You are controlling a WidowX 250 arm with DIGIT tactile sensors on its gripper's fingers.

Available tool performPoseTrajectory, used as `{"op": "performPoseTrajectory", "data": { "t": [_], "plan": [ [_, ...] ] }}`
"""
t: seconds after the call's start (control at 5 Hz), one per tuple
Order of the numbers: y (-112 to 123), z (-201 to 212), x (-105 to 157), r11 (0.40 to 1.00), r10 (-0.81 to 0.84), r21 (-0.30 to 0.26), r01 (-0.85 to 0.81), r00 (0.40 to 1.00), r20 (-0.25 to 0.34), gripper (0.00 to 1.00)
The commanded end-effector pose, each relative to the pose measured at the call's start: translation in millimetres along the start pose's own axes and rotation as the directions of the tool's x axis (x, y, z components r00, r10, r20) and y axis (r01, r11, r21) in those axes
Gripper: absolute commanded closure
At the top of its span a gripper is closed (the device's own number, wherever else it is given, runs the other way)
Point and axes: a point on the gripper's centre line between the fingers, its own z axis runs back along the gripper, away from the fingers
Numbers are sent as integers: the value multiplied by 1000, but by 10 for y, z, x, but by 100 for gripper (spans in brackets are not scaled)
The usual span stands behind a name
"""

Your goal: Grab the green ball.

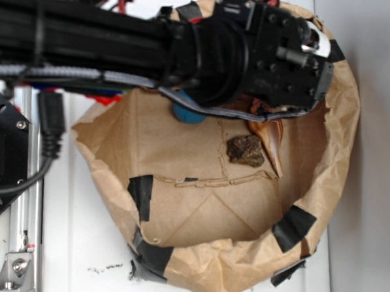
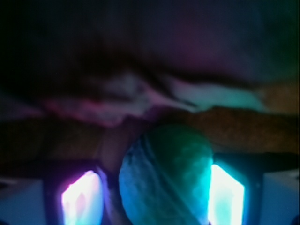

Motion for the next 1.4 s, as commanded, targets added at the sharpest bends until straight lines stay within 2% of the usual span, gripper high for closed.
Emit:
{"op": "performPoseTrajectory", "data": {
  "t": [0.0,0.6,0.8,1.0,1.2],
  "plan": [
    [-68,42,257,998,36,-58,-34,999,33,100],
    [-112,48,278,997,30,-74,-27,999,35,100],
    [-99,120,281,991,4,-134,1,1000,31,100],
    [-32,392,222,957,-85,-274,91,996,31,100],
    [154,959,28,854,-270,-443,274,960,73,100]
  ]
}}
